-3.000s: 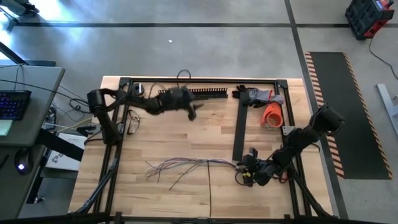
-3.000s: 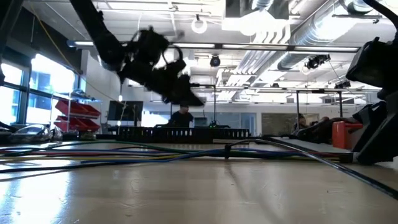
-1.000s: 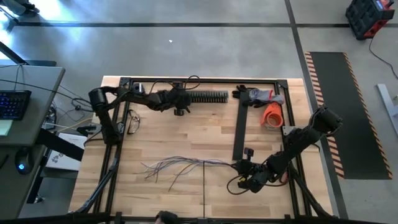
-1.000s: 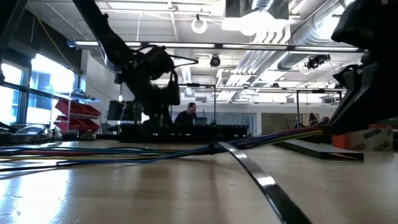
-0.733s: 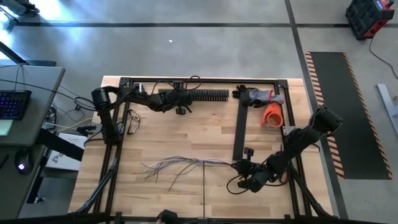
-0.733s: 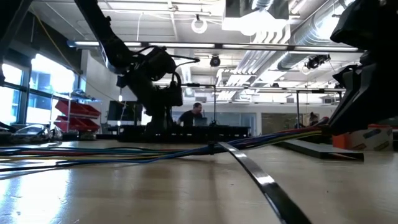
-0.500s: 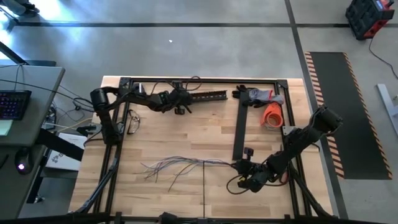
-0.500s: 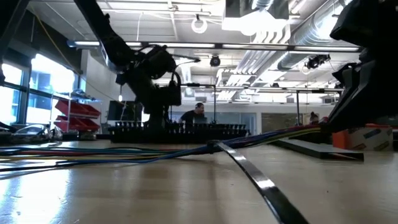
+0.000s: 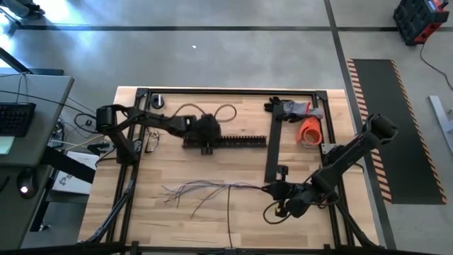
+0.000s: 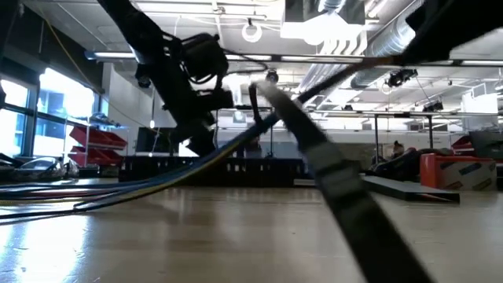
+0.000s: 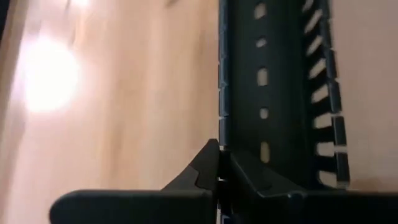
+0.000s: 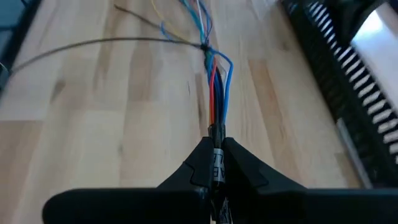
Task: Ziptie cables
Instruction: Put the cable wires into the black cable duct
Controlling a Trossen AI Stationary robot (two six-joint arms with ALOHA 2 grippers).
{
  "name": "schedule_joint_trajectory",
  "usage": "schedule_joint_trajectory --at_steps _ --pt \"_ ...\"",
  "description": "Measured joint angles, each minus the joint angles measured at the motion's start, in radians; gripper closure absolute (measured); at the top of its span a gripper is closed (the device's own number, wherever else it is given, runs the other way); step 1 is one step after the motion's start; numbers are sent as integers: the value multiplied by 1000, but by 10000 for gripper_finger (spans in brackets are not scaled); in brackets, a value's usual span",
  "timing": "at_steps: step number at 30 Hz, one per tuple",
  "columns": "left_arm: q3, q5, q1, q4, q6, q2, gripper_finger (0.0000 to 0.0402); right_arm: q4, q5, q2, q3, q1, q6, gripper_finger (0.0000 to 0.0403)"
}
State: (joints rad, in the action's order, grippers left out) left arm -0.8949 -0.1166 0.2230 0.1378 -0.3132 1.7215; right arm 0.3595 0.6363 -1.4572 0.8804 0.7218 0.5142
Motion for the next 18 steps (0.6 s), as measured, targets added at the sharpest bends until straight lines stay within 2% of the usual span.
schedule_joint_trajectory --at_steps 5,8,18 --pt "18 5 -124 -70 148 1 399 41 6 24 50 7 -44 399" --pt "17 -14 -166 -74 181 -3 381 62 7 23 72 7 -50 399" --pt "-29 -23 -190 23 220 -142 243 96 -5 26 114 -37 -44 400"
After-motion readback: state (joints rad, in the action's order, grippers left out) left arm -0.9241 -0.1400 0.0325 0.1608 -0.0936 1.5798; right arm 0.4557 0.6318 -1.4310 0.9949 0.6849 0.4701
